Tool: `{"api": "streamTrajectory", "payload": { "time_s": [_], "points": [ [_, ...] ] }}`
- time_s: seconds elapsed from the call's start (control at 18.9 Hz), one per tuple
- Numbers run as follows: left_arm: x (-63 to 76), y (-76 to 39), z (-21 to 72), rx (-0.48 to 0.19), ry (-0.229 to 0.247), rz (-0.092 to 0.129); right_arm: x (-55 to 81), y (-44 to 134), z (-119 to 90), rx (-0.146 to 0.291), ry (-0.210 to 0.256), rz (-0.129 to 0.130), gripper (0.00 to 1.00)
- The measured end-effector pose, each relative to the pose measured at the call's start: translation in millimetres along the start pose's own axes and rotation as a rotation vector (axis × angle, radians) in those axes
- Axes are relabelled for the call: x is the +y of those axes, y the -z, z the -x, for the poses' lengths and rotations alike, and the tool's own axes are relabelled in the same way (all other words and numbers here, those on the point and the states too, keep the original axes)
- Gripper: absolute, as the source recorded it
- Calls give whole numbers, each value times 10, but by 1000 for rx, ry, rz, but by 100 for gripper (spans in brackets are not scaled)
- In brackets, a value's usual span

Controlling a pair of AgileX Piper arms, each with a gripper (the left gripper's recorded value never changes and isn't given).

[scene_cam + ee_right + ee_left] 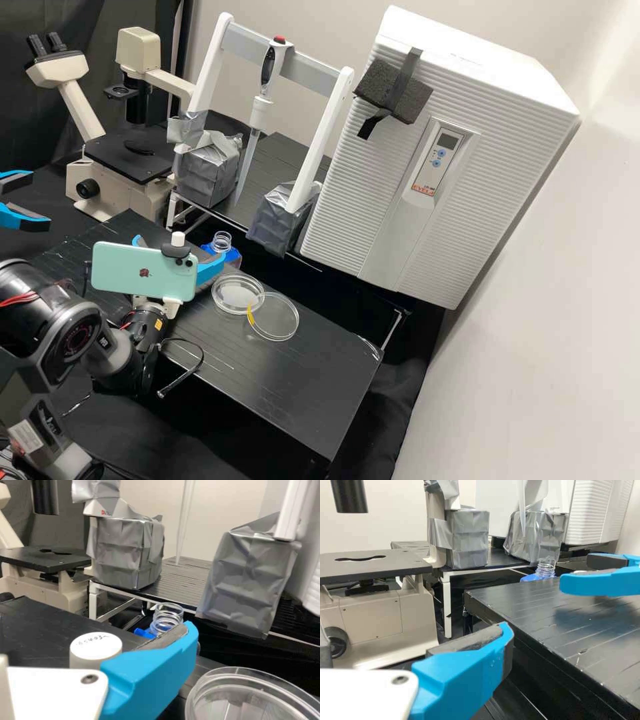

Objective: Close the bottle

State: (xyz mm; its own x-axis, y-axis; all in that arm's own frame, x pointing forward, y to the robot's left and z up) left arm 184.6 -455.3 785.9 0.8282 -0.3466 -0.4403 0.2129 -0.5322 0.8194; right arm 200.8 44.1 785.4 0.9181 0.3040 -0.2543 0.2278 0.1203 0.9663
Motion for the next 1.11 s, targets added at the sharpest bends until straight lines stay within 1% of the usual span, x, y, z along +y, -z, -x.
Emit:
{"api": "streamTrajectory", "payload": {
  "time_s": [0.11,0.16,0.32,0.42,0.53,0.74,0.95,1.0,1.11],
  "points": [
    [0,0,0,0,0,0,-10,3,4,4,7,2,100],
    [0,0,0,0,0,0,-25,0,18,1,13,0,100],
    [0,0,0,0,0,0,-36,-13,33,-2,24,4,100],
    [0,0,0,0,0,0,-54,-30,63,-13,30,1,100],
    [7,3,-4,0,-2,-2,-64,-45,84,-18,38,3,100],
    [12,-7,-15,-8,-3,-4,-79,-54,124,-14,42,4,100],
    [19,-8,-21,-11,-4,-7,-98,-56,145,-17,46,-1,100],
    [19,-8,-21,-11,-4,-7,-98,-56,145,-17,46,-1,0],
    [19,-8,-21,-11,-4,-7,-96,-54,145,-15,44,-1,0]
  ]
}}
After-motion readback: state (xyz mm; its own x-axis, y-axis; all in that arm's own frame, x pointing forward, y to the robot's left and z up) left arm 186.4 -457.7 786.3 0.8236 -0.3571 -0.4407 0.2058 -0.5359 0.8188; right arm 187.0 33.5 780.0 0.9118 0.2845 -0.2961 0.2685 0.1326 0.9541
